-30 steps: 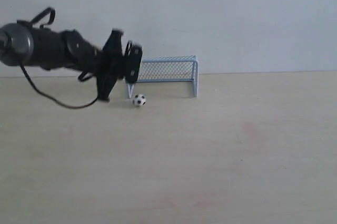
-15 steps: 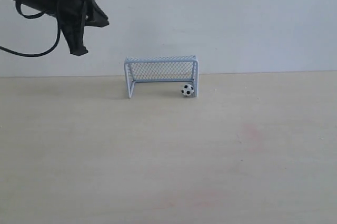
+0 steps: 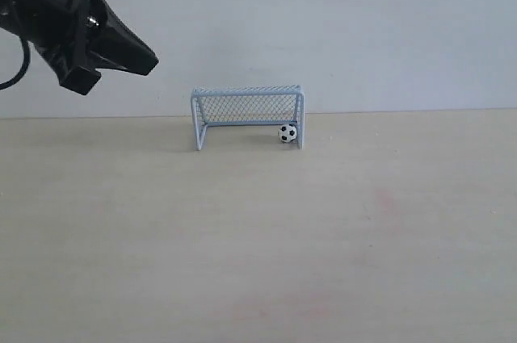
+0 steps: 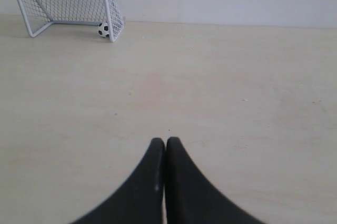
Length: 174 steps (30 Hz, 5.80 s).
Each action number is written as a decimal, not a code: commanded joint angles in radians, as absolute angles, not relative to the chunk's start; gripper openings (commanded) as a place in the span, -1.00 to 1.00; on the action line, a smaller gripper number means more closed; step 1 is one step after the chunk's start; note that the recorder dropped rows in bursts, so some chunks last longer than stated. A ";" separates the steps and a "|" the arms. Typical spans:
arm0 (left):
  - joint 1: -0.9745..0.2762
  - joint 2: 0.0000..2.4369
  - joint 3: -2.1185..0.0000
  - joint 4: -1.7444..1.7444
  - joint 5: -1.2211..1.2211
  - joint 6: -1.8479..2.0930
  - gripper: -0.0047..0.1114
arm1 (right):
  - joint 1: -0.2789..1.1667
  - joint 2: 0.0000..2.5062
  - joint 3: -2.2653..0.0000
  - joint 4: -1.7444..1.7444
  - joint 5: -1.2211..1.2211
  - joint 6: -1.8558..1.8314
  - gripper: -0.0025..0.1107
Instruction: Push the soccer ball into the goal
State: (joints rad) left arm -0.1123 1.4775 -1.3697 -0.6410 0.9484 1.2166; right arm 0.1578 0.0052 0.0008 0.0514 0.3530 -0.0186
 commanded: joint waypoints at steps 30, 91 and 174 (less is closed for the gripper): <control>-0.110 0.791 -0.971 -1.018 1.144 1.019 -0.84 | 0.151 0.000 0.000 0.050 0.349 -0.020 -0.96; -0.022 0.000 -0.021 0.073 0.044 -0.256 -0.84 | 0.151 0.000 0.000 0.050 0.342 -0.020 -0.96; -0.022 0.000 0.000 0.130 0.293 -0.115 -0.84 | 0.151 0.000 0.000 0.050 0.347 -0.020 -0.96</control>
